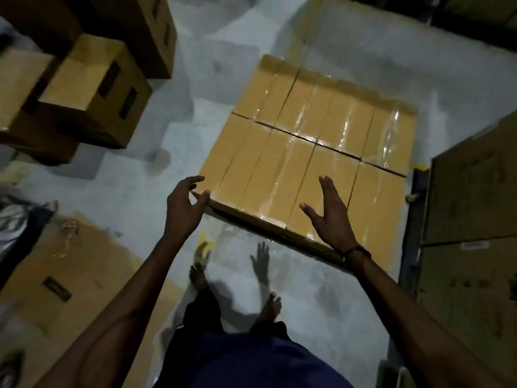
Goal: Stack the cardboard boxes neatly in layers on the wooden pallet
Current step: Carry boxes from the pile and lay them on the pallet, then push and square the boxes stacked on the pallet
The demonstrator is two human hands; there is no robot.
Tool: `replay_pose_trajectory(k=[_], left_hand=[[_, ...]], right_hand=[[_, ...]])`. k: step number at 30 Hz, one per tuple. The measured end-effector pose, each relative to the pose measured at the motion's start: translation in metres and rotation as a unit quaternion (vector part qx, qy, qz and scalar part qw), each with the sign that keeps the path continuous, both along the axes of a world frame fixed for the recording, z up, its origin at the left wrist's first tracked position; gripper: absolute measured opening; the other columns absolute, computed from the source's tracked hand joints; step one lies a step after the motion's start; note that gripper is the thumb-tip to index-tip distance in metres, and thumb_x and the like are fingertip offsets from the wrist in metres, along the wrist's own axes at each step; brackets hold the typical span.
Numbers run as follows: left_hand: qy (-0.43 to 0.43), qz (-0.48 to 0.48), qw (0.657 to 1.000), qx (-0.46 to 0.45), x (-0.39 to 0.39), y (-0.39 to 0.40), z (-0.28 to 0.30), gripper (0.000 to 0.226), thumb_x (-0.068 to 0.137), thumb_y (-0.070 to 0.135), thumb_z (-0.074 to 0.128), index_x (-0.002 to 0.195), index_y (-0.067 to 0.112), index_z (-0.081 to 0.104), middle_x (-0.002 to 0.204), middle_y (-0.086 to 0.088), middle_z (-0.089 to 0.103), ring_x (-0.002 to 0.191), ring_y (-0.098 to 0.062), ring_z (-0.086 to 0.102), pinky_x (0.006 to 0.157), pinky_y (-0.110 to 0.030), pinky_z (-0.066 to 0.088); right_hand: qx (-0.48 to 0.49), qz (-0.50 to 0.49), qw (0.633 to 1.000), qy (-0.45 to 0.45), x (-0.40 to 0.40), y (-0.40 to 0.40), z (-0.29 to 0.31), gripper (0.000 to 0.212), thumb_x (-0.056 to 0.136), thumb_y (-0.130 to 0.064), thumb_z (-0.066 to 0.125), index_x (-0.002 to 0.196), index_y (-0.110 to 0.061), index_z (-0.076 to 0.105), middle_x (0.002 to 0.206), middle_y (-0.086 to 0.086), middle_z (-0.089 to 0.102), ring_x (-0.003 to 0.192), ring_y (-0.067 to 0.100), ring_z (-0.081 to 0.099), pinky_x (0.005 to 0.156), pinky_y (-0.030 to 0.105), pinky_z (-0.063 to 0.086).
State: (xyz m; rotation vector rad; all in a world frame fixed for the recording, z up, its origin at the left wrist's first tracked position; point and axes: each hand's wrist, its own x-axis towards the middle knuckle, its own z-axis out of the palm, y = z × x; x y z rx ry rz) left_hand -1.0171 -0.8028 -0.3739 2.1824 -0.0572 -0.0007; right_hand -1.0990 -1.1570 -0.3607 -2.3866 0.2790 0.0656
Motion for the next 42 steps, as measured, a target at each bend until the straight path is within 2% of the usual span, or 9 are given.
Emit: replay_pose_trajectory(k=[5, 11, 17, 22, 28, 31, 34, 37, 42], left_hand=[[0.021, 0.064, 0.997, -0.046, 0.028, 0.060, 0.016, 0.031, 0.098, 0.032, 0.069, 0.128, 0.029, 0.063, 0.131, 0.011, 0.063, 0.118, -0.004, 0.060, 0.094, -0.037, 0.051], [0.030, 0.062, 0.995, -0.073, 0.086, 0.140, 0.037, 0.033, 0.097, 0.030, 0.071, 0.128, 0.029, 0.062, 0.133, 0.012, 0.063, 0.117, -0.003, 0.060, 0.091, -0.028, 0.047], [0.019, 0.069, 0.994, -0.080, 0.158, 0.221, 0.045, 0.031, 0.096, 0.029, 0.072, 0.126, 0.028, 0.063, 0.129, 0.012, 0.065, 0.116, -0.002, 0.061, 0.089, -0.027, 0.048], [0.025, 0.077, 0.991, -0.107, 0.235, 0.257, 0.051, 0.033, 0.096, 0.026, 0.072, 0.128, 0.026, 0.064, 0.130, 0.011, 0.064, 0.115, -0.001, 0.061, 0.085, -0.020, 0.047], [0.021, 0.067, 0.990, -0.125, 0.351, 0.284, 0.042, 0.033, 0.095, 0.026, 0.073, 0.127, 0.024, 0.065, 0.127, 0.013, 0.064, 0.113, -0.004, 0.064, 0.089, -0.027, 0.052], [0.031, 0.056, 0.990, -0.124, 0.423, 0.294, 0.039, 0.033, 0.095, 0.028, 0.072, 0.126, 0.028, 0.064, 0.129, 0.016, 0.063, 0.112, 0.002, 0.062, 0.089, -0.027, 0.052], [0.040, 0.026, 0.992, -0.116, 0.491, 0.298, 0.043, 0.032, 0.096, 0.030, 0.071, 0.127, 0.030, 0.063, 0.131, 0.014, 0.062, 0.114, 0.001, 0.061, 0.085, -0.023, 0.049], [0.031, 0.005, 0.994, -0.104, 0.560, 0.293, 0.050, 0.033, 0.096, 0.031, 0.071, 0.128, 0.028, 0.063, 0.132, 0.012, 0.062, 0.113, 0.000, 0.061, 0.081, -0.017, 0.045], [0.015, -0.023, 0.992, -0.121, 0.672, 0.272, 0.062, 0.032, 0.095, 0.030, 0.072, 0.126, 0.029, 0.064, 0.130, 0.014, 0.063, 0.109, 0.008, 0.060, 0.086, -0.025, 0.051]], right_hand=[[0.026, 0.013, 0.999, 0.013, 0.045, 0.070, 0.012, 0.081, 0.097, -0.056, 0.061, 0.162, -0.026, 0.022, 0.171, -0.003, 0.017, 0.156, 0.013, 0.016, 0.123, 0.032, 0.017], [0.041, -0.010, 0.999, -0.007, 0.115, 0.158, 0.025, 0.080, 0.096, -0.058, 0.062, 0.160, -0.023, 0.028, 0.169, 0.001, 0.024, 0.155, 0.017, 0.021, 0.124, 0.036, 0.019], [0.077, -0.041, 0.996, -0.029, 0.190, 0.230, 0.025, 0.079, 0.095, -0.062, 0.063, 0.158, -0.025, 0.032, 0.167, 0.000, 0.028, 0.152, 0.022, 0.029, 0.122, 0.051, 0.030], [0.098, -0.050, 0.993, -0.041, 0.265, 0.274, 0.026, 0.079, 0.094, -0.065, 0.062, 0.157, -0.027, 0.033, 0.165, -0.004, 0.032, 0.150, 0.021, 0.033, 0.120, 0.053, 0.033], [0.115, -0.058, 0.990, -0.064, 0.382, 0.320, 0.021, 0.076, 0.094, -0.063, 0.063, 0.155, -0.026, 0.037, 0.162, -0.002, 0.037, 0.147, 0.023, 0.038, 0.118, 0.053, 0.036], [0.136, -0.075, 0.985, -0.069, 0.451, 0.336, 0.017, 0.083, 0.090, -0.071, 0.061, 0.156, -0.028, 0.036, 0.164, -0.004, 0.034, 0.148, 0.024, 0.038, 0.118, 0.054, 0.036], [0.152, -0.095, 0.981, -0.070, 0.516, 0.345, 0.018, 0.087, 0.087, -0.077, 0.060, 0.157, -0.031, 0.033, 0.165, -0.007, 0.032, 0.149, 0.023, 0.036, 0.118, 0.054, 0.036], [0.156, -0.117, 0.978, -0.079, 0.576, 0.349, 0.025, 0.086, 0.087, -0.076, 0.060, 0.156, -0.031, 0.034, 0.164, -0.006, 0.033, 0.148, 0.023, 0.037, 0.118, 0.054, 0.037], [0.132, -0.153, 0.976, -0.080, 0.659, 0.340, 0.034, 0.083, 0.091, -0.070, 0.062, 0.157, -0.027, 0.034, 0.164, -0.003, 0.034, 0.147, 0.024, 0.038, 0.117, 0.055, 0.038]])
